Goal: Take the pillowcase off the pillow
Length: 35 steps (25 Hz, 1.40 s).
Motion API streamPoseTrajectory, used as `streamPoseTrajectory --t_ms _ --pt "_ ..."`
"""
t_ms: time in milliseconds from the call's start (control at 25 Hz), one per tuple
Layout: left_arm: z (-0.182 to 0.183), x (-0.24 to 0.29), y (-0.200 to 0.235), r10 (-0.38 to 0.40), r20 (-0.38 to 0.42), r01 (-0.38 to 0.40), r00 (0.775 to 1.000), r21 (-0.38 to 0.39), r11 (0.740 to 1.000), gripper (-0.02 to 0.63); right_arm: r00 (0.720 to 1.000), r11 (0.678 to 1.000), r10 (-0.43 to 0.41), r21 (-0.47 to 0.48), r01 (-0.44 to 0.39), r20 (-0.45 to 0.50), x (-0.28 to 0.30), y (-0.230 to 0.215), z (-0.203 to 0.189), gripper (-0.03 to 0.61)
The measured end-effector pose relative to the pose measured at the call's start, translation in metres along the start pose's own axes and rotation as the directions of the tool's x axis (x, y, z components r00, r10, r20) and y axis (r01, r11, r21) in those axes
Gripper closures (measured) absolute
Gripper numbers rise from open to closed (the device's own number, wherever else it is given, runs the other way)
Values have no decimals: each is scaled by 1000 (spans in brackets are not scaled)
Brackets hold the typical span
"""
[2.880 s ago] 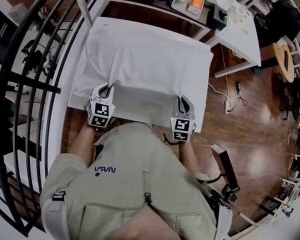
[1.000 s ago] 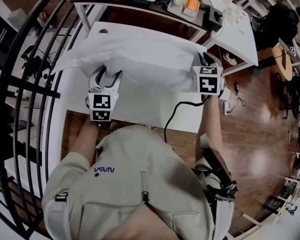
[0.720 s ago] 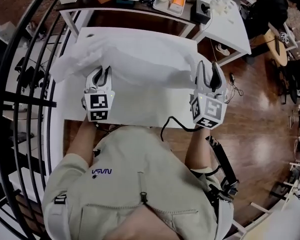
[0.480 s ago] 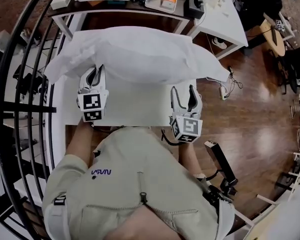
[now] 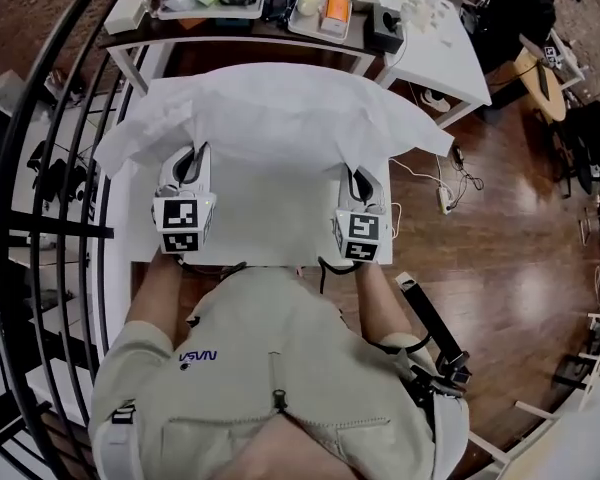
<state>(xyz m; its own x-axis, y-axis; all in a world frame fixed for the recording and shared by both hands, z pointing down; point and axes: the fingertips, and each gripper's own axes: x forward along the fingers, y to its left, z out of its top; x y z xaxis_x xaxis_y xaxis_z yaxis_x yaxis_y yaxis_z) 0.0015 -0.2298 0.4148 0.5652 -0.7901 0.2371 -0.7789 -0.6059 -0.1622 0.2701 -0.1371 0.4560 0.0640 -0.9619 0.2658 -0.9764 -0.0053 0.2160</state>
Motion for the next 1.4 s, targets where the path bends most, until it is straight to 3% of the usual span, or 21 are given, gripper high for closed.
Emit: streamPoseTrajectory --t_ms 200,360,480,600,720,800,920,1000,1120,1240,1320,1400 --pt "44 -15 11 -7 24 8 1000 -48 999 600 998 999 54 2 -54 40 -37 0 53 571" --pt "59 -29 19 -39 5 39 999 -117 992 600 989 988 150 -39 -150 -7 -63 5 80 571" --pt "35 -9 16 -71 -59 62 996 -150 987 600 983 987 152 -32 -156 -105 -48 0 52 571" --pt "-19 26 5 -104 -170 74 980 -173 982 600 967 991 130 -1 -133 -220 -16 0 -2 571" --pt "-65 46 7 -77 -232 39 970 -163 986 598 954 991 125 -8 -132 -271 10 6 -39 569" --pt "-73 45 15 -44 -221 4 974 -179 984 587 953 991 116 -32 -130 -281 20 9 -47 561" --pt "-66 28 29 -1 -179 -34 984 -194 980 538 955 992 103 -40 -119 -278 23 4 -47 491" --pt "-59 8 37 31 -138 -58 990 -197 979 502 964 995 82 -32 -94 -254 16 -3 -41 441" --pt "-42 -32 48 89 -61 -100 994 -216 971 491 981 997 67 -15 -71 -181 -3 -2 -21 430" --pt "-45 -69 43 66 -64 -78 996 -210 975 432 978 984 167 -33 -172 -125 -20 33 0 431" --pt "-69 -88 29 12 -129 -38 992 -203 978 354 949 956 269 -77 -284 -164 -27 68 -3 428" --pt "-104 -101 11 -47 -222 -3 974 -219 976 287 902 921 339 -100 -376 -267 -28 95 -22 355"
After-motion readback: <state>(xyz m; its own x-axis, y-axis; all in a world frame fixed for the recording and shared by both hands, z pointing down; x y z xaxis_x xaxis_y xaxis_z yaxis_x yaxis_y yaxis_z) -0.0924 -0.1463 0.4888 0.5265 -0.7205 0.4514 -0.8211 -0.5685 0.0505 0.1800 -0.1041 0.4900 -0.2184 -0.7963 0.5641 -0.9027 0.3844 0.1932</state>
